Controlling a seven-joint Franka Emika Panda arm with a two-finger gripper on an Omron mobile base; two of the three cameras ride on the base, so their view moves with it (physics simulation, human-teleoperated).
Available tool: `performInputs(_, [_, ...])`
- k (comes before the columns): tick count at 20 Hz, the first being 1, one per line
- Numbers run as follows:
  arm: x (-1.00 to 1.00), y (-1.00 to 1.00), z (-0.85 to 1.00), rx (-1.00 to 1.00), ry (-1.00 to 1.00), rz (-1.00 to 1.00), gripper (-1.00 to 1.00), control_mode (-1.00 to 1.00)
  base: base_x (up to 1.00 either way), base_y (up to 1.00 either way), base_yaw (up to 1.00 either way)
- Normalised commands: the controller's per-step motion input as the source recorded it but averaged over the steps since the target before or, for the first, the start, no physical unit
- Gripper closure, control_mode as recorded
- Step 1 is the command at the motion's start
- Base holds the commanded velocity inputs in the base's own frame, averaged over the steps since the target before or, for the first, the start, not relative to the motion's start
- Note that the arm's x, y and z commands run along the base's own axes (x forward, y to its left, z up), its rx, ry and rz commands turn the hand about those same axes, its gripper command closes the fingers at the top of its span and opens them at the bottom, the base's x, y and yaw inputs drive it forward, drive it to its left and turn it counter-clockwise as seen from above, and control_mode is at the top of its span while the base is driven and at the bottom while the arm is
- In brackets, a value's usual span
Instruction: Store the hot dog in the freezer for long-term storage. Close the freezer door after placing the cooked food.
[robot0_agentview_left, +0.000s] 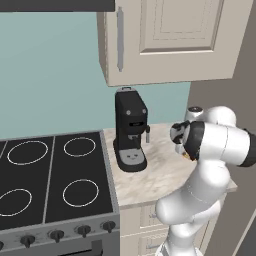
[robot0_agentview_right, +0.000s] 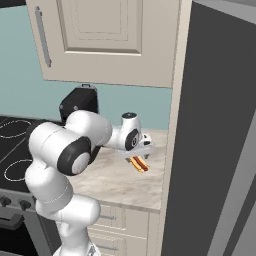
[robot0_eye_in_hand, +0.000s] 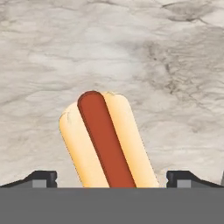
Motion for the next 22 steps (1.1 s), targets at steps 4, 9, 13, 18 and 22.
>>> performInputs(4, [0.14,-0.07,-0.36,0.0,0.12,0.0,-1.0,-1.0,0.0,0.0,0.0])
performInputs(9, [0.03,-0.13,-0.49,0.0,0.15,0.01,-1.0,-1.0,0.0,0.0,0.0])
performInputs(13, [0.01,-0.09,-0.43,0.0,0.05,0.04,-1.0,-1.0,0.0,0.0,0.0])
performInputs(18, [0.0,0.0,-0.24,0.01,0.0,0.07,1.0,-1.0,0.0,0.0,0.0])
performInputs(22, [-0.01,0.0,-0.08,0.0,0.0,0.01,1.0,-1.0,0.0,0.0,0.0])
